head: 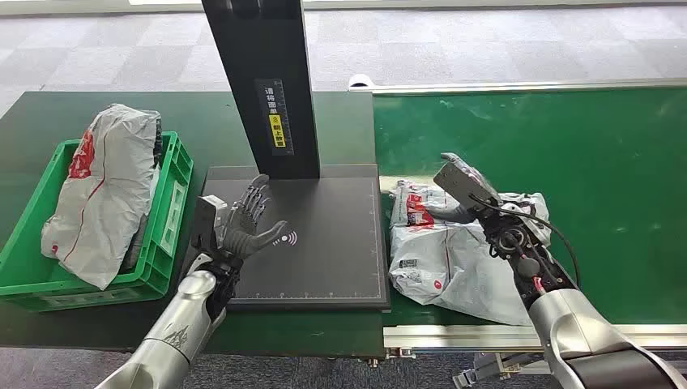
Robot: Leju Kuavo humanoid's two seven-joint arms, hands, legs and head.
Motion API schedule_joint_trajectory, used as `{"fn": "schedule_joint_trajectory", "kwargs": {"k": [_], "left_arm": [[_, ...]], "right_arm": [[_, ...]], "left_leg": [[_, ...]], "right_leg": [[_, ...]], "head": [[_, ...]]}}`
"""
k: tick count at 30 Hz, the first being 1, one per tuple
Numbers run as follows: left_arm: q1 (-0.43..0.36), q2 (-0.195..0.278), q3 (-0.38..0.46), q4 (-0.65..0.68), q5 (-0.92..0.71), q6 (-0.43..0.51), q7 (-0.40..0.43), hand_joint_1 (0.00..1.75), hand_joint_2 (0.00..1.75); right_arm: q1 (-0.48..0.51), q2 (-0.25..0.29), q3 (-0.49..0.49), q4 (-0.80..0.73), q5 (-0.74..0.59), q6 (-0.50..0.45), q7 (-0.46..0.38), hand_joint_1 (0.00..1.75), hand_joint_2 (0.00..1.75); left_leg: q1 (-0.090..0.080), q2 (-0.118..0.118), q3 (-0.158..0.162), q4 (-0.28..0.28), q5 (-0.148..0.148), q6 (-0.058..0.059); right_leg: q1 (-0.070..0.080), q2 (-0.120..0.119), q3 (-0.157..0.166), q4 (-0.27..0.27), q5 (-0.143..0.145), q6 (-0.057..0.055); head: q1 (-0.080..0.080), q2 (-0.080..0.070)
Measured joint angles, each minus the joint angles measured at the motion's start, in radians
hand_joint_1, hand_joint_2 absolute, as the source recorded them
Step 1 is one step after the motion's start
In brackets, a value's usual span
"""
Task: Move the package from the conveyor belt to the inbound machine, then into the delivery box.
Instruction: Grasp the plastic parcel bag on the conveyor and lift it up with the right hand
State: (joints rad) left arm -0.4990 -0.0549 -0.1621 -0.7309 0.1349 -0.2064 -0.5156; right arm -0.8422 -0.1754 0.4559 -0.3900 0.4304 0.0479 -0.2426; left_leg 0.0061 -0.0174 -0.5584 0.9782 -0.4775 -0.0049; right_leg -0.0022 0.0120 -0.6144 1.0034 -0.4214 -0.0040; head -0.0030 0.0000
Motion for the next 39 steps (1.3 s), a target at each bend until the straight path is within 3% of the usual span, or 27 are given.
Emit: {"fn": "schedule_joint_trajectory", "kwargs": {"k": [11,32,35,39], "left_arm": [[0.011,0.016,0.002,0.000,0.001,0.008,-0.010,0.00,1.75],[0.011,0.019,0.002,0.000,0.001,0.011,-0.010,0.00,1.75],[0.011,0.020,0.002,0.000,0.001,0.012,-0.010,0.00,1.75],[0.010,0.024,0.002,0.000,0.002,0.013,-0.010,0.00,1.75]], "right_arm": [[-0.026,-0.118,0.105,0.035,0.123,0.042,0.055,0.00,1.75],[-0.039,-0.140,0.160,0.059,0.134,0.051,0.064,0.00,1.75],[-0.045,-0.147,0.181,0.061,0.192,0.133,0.080,0.00,1.75],[-0.071,-0.184,0.260,0.064,0.289,0.378,0.061,0.00,1.75]], "left_leg": [[0.000,0.000,0.000,0.000,0.000,0.000],[0.000,0.001,0.000,0.000,0.000,0.000],[0.000,0.001,0.000,0.000,0.000,0.000],[0.000,0.000,0.000,0.000,0.000,0.000]], "right_leg": [[0.000,0.000,0.000,0.000,0.000,0.000],[0.000,0.000,0.000,0.000,0.000,0.000],[0.000,0.000,0.000,0.000,0.000,0.000],[0.000,0.000,0.000,0.000,0.000,0.000]], "head": [[0.000,0.000],[0.000,0.000],[0.000,0.000],[0.000,0.000]]}}
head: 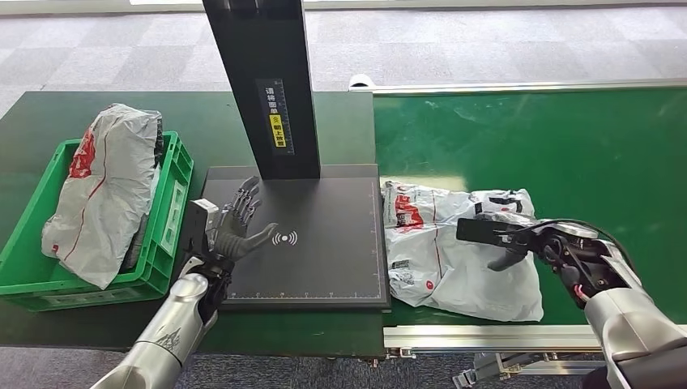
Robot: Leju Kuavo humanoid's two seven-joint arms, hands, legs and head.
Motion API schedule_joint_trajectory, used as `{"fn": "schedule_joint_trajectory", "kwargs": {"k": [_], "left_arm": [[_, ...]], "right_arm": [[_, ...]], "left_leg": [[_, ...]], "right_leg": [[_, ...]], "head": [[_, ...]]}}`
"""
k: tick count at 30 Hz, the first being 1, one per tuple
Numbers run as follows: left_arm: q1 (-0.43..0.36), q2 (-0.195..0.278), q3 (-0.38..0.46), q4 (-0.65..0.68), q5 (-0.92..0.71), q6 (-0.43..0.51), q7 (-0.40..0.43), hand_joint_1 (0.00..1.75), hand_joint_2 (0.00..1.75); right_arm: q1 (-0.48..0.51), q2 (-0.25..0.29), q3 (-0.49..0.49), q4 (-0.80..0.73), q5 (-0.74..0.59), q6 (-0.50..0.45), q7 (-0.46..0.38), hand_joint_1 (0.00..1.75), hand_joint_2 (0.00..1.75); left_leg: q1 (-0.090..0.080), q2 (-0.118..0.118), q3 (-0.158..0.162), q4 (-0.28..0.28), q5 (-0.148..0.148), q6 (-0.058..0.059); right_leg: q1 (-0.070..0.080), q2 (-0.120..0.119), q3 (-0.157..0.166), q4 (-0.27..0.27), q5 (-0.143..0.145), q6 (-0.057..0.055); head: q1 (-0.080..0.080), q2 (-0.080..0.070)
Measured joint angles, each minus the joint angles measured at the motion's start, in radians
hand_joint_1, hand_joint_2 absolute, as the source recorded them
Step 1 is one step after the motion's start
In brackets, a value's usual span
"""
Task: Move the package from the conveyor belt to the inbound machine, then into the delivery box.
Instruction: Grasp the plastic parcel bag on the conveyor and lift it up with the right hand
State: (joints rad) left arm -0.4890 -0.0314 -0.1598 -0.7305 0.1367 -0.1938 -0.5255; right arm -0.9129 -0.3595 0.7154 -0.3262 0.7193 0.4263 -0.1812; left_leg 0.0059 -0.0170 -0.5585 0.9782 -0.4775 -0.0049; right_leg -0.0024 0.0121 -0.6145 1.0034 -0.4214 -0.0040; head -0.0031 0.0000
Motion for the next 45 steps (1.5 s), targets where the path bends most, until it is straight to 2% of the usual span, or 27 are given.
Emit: {"fn": "schedule_joint_trajectory", "kwargs": {"k": [2,5,10,15,19,36,45], "left_arm": [[-0.002,-0.001,0.000,0.001,-0.002,0.004,0.000,0.00,1.75],[-0.006,-0.008,0.000,0.005,-0.004,0.014,0.000,0.00,1.75],[-0.026,-0.023,0.000,0.010,-0.005,0.029,0.015,0.00,1.75],[-0.033,-0.032,-0.001,0.014,-0.005,0.034,0.021,0.00,1.75],[-0.032,-0.034,-0.001,0.016,-0.005,0.038,0.022,0.00,1.75],[-0.032,-0.040,-0.001,0.016,-0.004,0.041,0.037,0.00,1.75],[-0.031,-0.040,-0.001,0.016,-0.004,0.040,0.036,0.00,1.75]], "right_arm": [[-0.020,-0.019,0.041,0.000,0.024,0.092,-0.009,0.00,1.75],[-0.037,-0.041,0.100,0.000,0.048,0.153,-0.009,0.00,1.75],[-0.029,-0.032,0.166,0.002,0.050,0.171,0.032,0.00,1.75],[-0.009,-0.022,0.187,0.004,0.036,0.162,0.037,0.00,1.75],[-0.001,-0.021,0.197,0.005,0.032,0.153,0.043,1.73,1.75],[0.005,-0.020,0.212,0.005,0.028,0.178,0.053,1.75,1.75],[0.007,-0.023,0.219,0.005,0.011,0.145,0.033,1.75,1.75]], "left_leg": [[0.000,0.000,0.000,0.000,0.000,0.000],[0.000,0.000,0.000,0.000,0.000,0.000],[0.000,0.000,0.001,0.000,0.000,0.000],[0.000,0.001,0.001,0.000,0.000,0.000],[0.000,0.001,0.001,0.000,0.000,0.000],[0.000,0.000,0.001,0.000,0.000,0.000],[0.000,0.000,0.001,0.000,0.000,0.000]], "right_leg": [[0.000,0.000,0.000,0.000,0.000,0.000],[0.000,0.000,0.000,0.000,0.000,0.000],[0.000,0.000,0.000,0.000,0.000,0.000],[0.000,0.000,0.000,0.000,0.000,0.000],[0.000,0.000,0.000,0.000,0.000,0.000],[0.000,0.000,0.000,0.000,0.000,0.000],[0.000,0.000,0.000,0.000,0.000,0.000]], "head": [[0.000,0.000],[0.000,0.000],[0.000,0.000],[0.000,0.000],[0.000,0.000],[0.000,0.000],[0.000,0.000]]}}
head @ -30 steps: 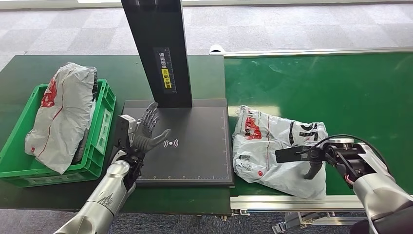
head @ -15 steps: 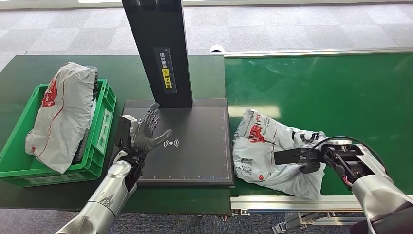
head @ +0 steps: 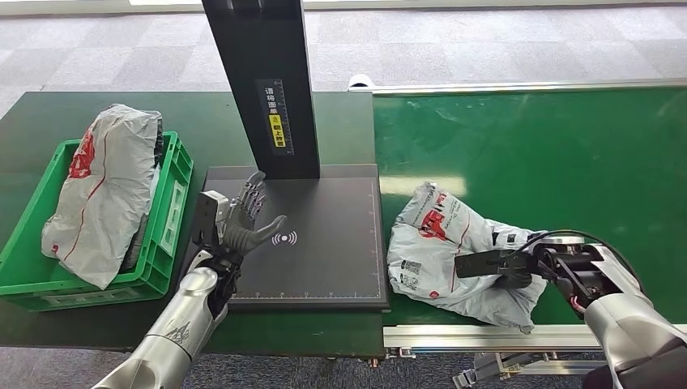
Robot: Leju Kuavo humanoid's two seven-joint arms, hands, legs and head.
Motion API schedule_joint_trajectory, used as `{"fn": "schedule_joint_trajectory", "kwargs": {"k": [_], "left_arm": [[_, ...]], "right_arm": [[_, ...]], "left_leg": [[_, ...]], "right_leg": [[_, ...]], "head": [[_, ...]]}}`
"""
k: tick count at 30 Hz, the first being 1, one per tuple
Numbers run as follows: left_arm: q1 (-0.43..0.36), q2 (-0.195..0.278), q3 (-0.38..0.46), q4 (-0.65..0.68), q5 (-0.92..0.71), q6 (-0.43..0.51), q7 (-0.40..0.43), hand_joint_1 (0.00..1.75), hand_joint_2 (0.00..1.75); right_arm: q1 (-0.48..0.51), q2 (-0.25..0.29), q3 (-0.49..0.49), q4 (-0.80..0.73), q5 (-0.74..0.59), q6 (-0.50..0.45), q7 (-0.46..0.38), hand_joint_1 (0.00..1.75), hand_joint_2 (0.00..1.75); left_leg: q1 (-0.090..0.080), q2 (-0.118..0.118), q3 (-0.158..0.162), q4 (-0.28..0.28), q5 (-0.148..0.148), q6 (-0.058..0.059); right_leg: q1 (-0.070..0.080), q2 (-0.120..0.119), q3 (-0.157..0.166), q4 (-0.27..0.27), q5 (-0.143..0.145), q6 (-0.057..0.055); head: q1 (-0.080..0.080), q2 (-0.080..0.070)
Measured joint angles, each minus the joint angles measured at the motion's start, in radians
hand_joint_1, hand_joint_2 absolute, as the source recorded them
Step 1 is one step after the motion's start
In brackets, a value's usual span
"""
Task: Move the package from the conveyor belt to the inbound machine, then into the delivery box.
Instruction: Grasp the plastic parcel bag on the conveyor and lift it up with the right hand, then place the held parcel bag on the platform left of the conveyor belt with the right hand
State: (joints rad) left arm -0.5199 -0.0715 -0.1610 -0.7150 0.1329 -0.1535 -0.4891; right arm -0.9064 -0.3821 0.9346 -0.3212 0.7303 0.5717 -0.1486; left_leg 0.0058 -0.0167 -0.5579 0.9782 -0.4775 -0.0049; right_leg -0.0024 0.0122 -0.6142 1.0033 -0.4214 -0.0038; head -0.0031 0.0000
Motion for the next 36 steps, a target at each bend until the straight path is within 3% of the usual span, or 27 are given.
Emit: {"fn": "schedule_joint_trajectory", "kwargs": {"k": [4,9,14,18,26,31,36], "left_arm": [[0.011,0.001,0.000,-0.008,0.001,0.005,0.000,0.00,1.75],[0.035,0.006,0.001,-0.038,0.001,0.027,-0.005,0.00,1.75],[0.062,0.016,0.006,-0.092,-0.017,0.082,-0.035,0.00,1.75],[0.079,0.024,0.017,-0.125,0.006,0.062,-0.050,0.00,1.75],[0.102,0.035,0.041,-0.157,0.038,0.059,-0.078,0.00,1.75],[0.105,0.033,0.055,-0.189,-0.005,0.147,-0.126,0.00,1.75],[0.100,0.028,0.056,-0.206,-0.032,0.182,-0.150,0.00,1.75]], "right_arm": [[-0.002,-0.002,-0.001,0.000,-0.004,-0.075,0.021,1.75,1.75],[-0.015,0.011,-0.024,-0.001,-0.037,-0.287,0.083,1.75,1.75],[-0.059,0.030,-0.113,-0.017,-0.091,-0.519,0.143,1.75,1.75],[-0.111,0.029,-0.204,-0.050,-0.118,-0.645,0.122,1.75,1.75],[-0.153,0.018,-0.367,-0.204,-0.127,-0.794,0.022,1.75,1.75],[-0.134,0.024,-0.416,-0.364,0.058,-0.915,0.021,1.75,1.75],[-0.096,0.046,-0.413,-0.436,0.145,-0.921,0.025,1.75,1.75]], "left_leg": [[0.000,0.000,0.000,0.000,0.000,0.000],[0.000,0.000,-0.001,0.000,0.000,0.000],[0.000,0.000,-0.001,0.000,0.000,0.000],[0.000,0.000,-0.001,0.000,0.000,0.000],[0.000,0.000,-0.001,0.000,0.000,0.000],[0.001,0.000,-0.001,0.000,0.000,0.000],[0.001,0.001,-0.001,0.000,0.000,0.000]], "right_leg": [[0.000,0.000,0.000,0.000,0.000,0.000],[0.000,0.000,0.000,0.000,0.000,0.000],[0.000,0.000,0.000,0.000,0.000,0.000],[0.000,0.000,0.000,0.000,0.000,0.000],[0.000,0.000,-0.001,0.000,0.000,0.000],[0.001,0.000,-0.001,0.000,0.000,0.000],[0.001,0.000,-0.001,0.000,0.000,0.000]], "head": [[0.000,0.000],[0.000,0.000],[0.000,0.000],[0.000,0.000],[0.000,0.000],[0.000,0.000],[0.000,0.000]]}}
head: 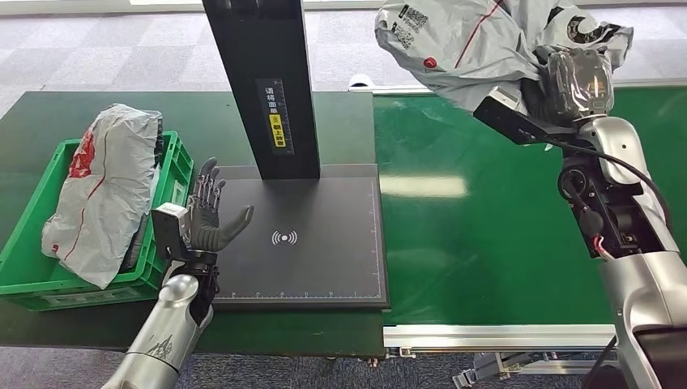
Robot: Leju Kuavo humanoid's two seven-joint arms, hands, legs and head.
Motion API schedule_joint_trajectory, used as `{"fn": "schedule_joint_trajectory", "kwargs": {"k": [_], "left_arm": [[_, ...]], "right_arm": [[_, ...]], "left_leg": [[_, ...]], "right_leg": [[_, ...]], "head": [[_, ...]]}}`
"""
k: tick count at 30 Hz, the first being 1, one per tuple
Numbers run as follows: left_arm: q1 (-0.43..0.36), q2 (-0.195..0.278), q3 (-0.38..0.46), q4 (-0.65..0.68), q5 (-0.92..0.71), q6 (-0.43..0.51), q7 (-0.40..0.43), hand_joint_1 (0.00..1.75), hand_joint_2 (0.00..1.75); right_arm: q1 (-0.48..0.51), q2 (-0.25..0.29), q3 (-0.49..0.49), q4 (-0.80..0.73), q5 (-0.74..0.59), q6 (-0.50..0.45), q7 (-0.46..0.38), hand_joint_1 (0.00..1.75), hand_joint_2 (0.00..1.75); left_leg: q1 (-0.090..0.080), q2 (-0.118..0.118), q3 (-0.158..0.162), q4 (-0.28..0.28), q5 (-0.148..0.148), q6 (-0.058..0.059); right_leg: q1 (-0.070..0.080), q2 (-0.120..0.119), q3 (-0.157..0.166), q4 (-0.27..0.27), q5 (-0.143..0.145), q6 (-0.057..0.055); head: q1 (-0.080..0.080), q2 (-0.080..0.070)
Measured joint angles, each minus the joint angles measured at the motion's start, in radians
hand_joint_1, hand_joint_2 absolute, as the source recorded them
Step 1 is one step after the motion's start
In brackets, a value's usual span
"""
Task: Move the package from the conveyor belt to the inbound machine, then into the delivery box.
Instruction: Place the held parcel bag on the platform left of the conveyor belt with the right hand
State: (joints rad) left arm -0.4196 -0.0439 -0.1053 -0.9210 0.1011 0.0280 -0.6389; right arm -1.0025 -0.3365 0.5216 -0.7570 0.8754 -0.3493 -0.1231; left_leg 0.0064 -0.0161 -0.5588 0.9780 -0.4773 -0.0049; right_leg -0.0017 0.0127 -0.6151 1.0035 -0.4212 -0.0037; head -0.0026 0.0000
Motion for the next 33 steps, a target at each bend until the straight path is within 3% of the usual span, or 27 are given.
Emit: {"fn": "schedule_joint_trajectory", "kwargs": {"k": [4,12,18,27,33], "left_arm": [[-0.014,-0.002,0.000,-0.002,-0.016,0.018,-0.020,0.00,1.75],[-0.060,-0.012,0.000,0.010,-0.014,0.017,-0.027,0.00,1.75],[-0.074,-0.014,0.000,0.019,-0.002,0.018,-0.031,0.00,1.75],[-0.085,-0.018,-0.002,0.028,-0.001,0.017,-0.029,0.00,1.75],[-0.090,-0.018,-0.007,0.049,0.003,0.015,-0.027,0.00,1.75]], "right_arm": [[0.007,0.052,0.034,-0.005,0.058,0.089,-0.050,1.75,1.75],[0.016,0.248,0.207,0.016,0.074,0.218,-0.138,1.75,1.75],[0.029,0.356,0.324,0.046,0.036,0.290,-0.184,1.75,1.75],[0.048,0.450,0.443,0.139,-0.040,0.365,-0.207,1.75,1.75],[0.054,0.479,0.502,0.190,-0.069,0.477,-0.240,1.75,1.75]], "left_leg": [[0.000,0.003,0.000,0.000,0.000,0.000],[0.003,0.005,0.001,0.000,0.000,-0.001],[0.003,0.005,0.001,-0.001,0.000,-0.001],[0.002,0.005,0.001,0.000,0.000,-0.001],[0.002,0.005,0.001,0.000,0.000,-0.001]], "right_leg": [[0.000,0.003,0.000,0.000,0.000,0.000],[0.003,0.005,-0.001,0.000,0.000,0.000],[0.003,0.005,-0.001,0.000,0.000,0.000],[0.003,0.004,-0.001,0.000,0.000,0.000],[0.003,0.004,-0.001,0.000,0.000,0.000]], "head": [[0.000,0.000],[-0.001,0.000],[0.000,0.000],[0.000,0.000],[0.000,0.000]]}}
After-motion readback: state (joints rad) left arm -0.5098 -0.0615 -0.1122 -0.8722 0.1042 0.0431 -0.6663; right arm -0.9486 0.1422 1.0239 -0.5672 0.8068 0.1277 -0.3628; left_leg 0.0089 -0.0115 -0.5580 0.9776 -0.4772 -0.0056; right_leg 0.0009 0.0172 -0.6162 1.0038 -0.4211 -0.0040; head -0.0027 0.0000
